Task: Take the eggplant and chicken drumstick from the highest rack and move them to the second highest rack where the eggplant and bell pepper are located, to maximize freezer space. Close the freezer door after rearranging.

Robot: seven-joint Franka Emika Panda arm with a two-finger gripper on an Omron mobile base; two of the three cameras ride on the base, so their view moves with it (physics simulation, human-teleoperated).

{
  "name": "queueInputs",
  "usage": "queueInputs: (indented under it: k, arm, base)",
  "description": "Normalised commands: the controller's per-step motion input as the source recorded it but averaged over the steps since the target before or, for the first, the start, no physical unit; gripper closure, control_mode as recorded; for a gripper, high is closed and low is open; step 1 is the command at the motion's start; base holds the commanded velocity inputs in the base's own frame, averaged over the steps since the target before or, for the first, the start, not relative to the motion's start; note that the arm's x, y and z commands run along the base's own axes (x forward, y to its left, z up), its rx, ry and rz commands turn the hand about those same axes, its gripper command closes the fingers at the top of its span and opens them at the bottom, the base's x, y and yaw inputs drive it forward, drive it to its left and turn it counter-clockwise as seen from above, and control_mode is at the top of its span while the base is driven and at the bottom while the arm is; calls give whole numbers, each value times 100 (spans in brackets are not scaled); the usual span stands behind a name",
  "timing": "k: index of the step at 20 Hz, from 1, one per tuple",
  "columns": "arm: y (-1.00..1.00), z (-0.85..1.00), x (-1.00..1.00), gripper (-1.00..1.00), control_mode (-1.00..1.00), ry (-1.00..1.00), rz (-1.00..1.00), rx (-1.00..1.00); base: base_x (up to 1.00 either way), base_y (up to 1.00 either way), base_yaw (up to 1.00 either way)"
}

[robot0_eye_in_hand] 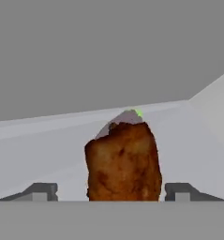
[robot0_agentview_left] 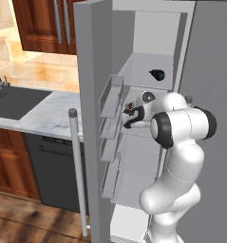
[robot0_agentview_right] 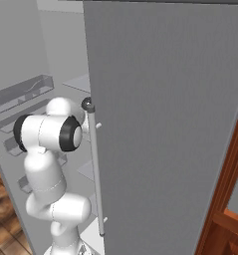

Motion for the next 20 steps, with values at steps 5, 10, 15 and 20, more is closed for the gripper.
queueInputs:
  k: [5,10,15,20]
  arm:
    - [20,2,-31,-100,-100,0,0,0]
    - [25,21,-44,-100,-100,0,0,0]
    - [24,51,-55,-100,-100,0,0,0]
    - [34,50,-63,-100,-100,21,0,0]
  base:
    - [0,0,0]
    - [0,0,0]
    - [0,0,0]
    - [0,0,0]
